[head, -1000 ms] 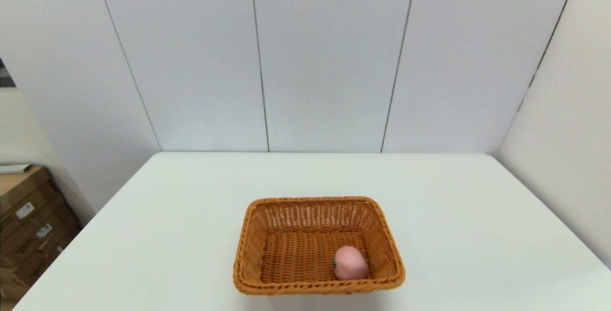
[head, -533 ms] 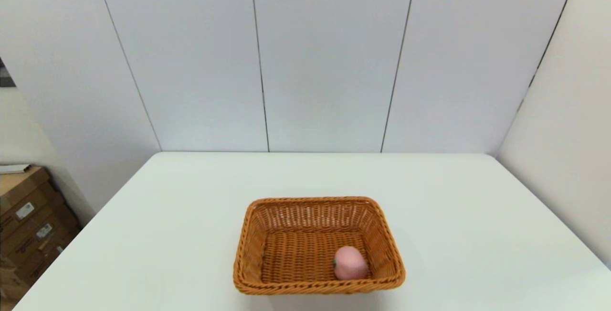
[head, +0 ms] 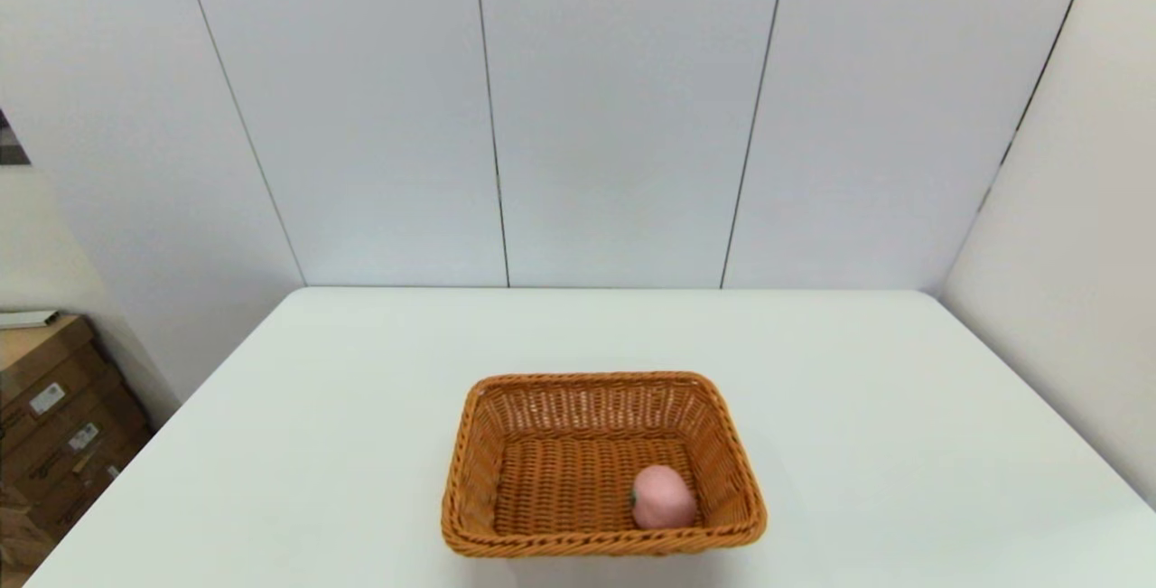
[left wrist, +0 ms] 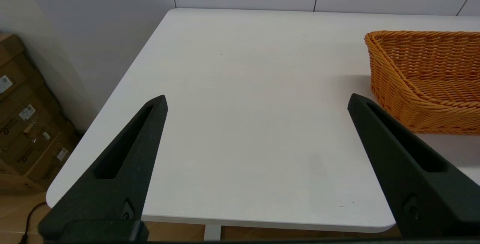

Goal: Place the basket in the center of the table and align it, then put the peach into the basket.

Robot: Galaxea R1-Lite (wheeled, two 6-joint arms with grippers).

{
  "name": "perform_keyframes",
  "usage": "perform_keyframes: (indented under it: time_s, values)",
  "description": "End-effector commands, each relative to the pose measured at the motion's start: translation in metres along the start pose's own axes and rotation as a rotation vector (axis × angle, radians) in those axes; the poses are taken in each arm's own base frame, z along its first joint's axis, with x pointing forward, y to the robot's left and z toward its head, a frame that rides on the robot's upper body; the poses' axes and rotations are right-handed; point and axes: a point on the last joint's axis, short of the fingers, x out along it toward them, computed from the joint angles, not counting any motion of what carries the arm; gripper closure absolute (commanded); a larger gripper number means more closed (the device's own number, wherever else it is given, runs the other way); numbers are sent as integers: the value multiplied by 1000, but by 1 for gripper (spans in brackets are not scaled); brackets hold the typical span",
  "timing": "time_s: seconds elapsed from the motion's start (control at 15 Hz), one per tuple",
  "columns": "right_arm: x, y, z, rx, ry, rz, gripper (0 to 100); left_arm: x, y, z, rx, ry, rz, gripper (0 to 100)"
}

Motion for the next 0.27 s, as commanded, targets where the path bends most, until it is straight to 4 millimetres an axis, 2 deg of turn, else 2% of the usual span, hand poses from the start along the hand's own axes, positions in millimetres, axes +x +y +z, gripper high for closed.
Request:
perform_keyframes:
  time_s: [0.07, 0.27]
  values:
    - [0, 0, 0, 5, -1, 0, 0, 0, 0, 0, -2, -1, 1, 0]
    - [0, 0, 0, 5, -1, 0, 0, 0, 0, 0, -4, -1, 1, 0]
